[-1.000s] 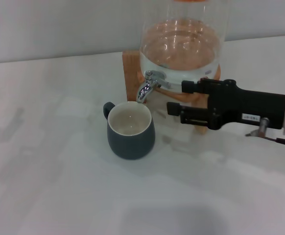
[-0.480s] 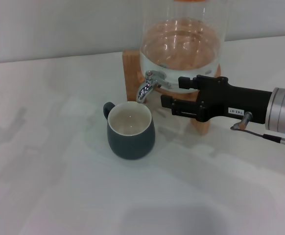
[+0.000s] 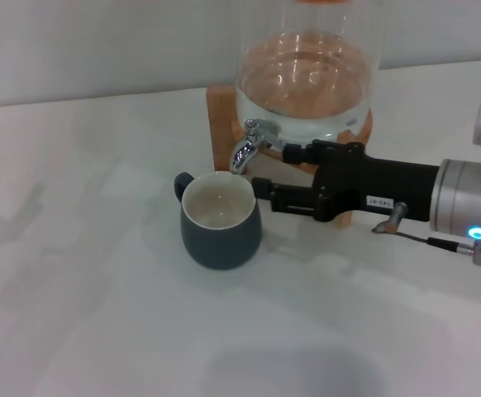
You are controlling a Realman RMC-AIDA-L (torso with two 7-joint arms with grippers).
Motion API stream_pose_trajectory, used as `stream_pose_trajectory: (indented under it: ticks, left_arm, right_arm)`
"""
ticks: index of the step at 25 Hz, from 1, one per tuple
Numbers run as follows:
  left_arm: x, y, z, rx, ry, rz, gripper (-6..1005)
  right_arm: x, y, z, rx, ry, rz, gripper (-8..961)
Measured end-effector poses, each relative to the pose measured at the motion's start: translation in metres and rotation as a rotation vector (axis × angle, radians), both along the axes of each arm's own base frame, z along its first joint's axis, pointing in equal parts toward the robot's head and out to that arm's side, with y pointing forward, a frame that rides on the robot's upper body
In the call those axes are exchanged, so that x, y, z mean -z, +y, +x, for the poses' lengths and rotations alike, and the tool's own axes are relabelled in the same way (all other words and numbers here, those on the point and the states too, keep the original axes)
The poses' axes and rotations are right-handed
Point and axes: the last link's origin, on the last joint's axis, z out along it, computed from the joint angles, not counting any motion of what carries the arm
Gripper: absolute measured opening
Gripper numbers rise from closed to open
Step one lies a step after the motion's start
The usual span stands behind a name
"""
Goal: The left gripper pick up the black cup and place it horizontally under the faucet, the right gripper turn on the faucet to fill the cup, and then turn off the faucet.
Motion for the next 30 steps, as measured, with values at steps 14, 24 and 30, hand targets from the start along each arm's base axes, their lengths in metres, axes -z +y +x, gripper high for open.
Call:
stream_pose_trajectory:
  ticks: [14,24,30]
  left_arm:
    - [-0.003,-0.005,-0.006,-0.017,-0.003,0.002,890]
    - [-0.007,-0.004,-0.010,-0.033,0.006,0.011,890]
    - [-0.008,-0.003,-0.010,-0.034,0.010,0.010,889]
  right_arm:
    - [0.009,-0.007,-0.024,-0.098,-0.036,-0.037,739]
    - [-0.010,-0.006,-0.016,-0.091,-0.026,-0.028,739]
    - [-0.028,-0.007,0.000,-0.047,-0.013,-0.002,739]
